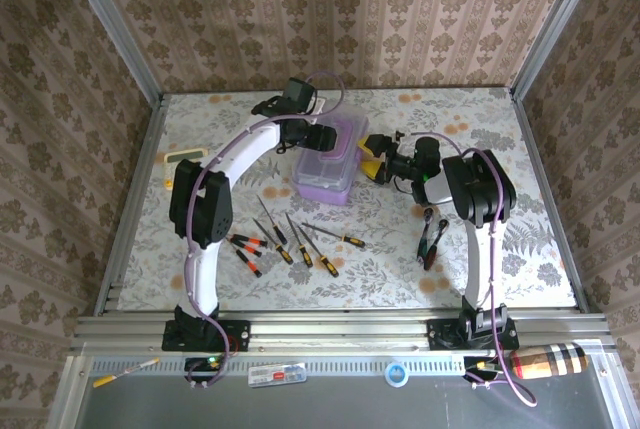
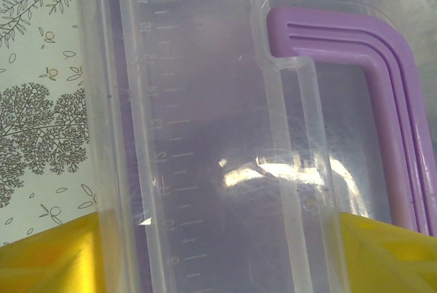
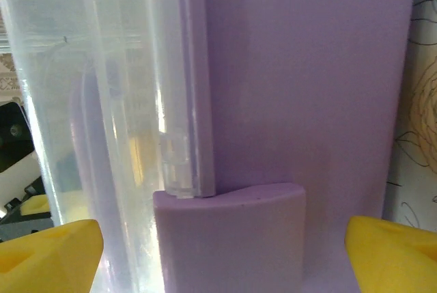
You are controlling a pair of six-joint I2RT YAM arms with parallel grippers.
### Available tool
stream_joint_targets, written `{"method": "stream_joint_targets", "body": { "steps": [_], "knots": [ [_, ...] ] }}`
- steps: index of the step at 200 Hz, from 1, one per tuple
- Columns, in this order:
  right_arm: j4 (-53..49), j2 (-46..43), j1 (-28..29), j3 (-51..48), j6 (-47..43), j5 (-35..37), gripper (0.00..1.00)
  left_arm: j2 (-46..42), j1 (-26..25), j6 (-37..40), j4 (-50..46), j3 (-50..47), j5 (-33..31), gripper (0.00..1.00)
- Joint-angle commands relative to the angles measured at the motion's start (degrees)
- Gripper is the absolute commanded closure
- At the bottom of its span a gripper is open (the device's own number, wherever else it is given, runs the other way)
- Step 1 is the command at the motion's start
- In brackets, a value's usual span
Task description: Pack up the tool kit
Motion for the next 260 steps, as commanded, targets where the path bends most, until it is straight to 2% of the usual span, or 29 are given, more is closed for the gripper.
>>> {"method": "stream_joint_targets", "body": {
  "steps": [1, 36, 165, 213, 260],
  "knots": [
    [2.90, 1.29, 0.92, 1.76, 0.72, -1.81, 0.07, 8.07, 0.58, 1.23, -9.19, -5.38, 1.07, 0.37],
    [8.63, 2.91, 2.01, 3.60, 5.26, -2.36, 0.08, 8.78, 0.49, 1.06, -9.44, -5.33, 0.66, 0.37],
    [8.84, -5.54, 3.50, -1.17, 6.37, -2.49, 0.09, 8.89, -0.39, -0.35, -10.28, -5.61, -3.64, 0.37],
    [9.48, -4.96, 3.67, -0.17, 6.81, -1.67, 0.10, 9.06, -0.66, -0.57, -10.42, -5.75, -4.43, 0.37],
    [9.93, -9.11, 3.05, 2.27, 9.92, 0.14, 0.10, 9.50, -0.39, -1.14, -10.08, -7.07, -7.63, 0.38]
  ]
}}
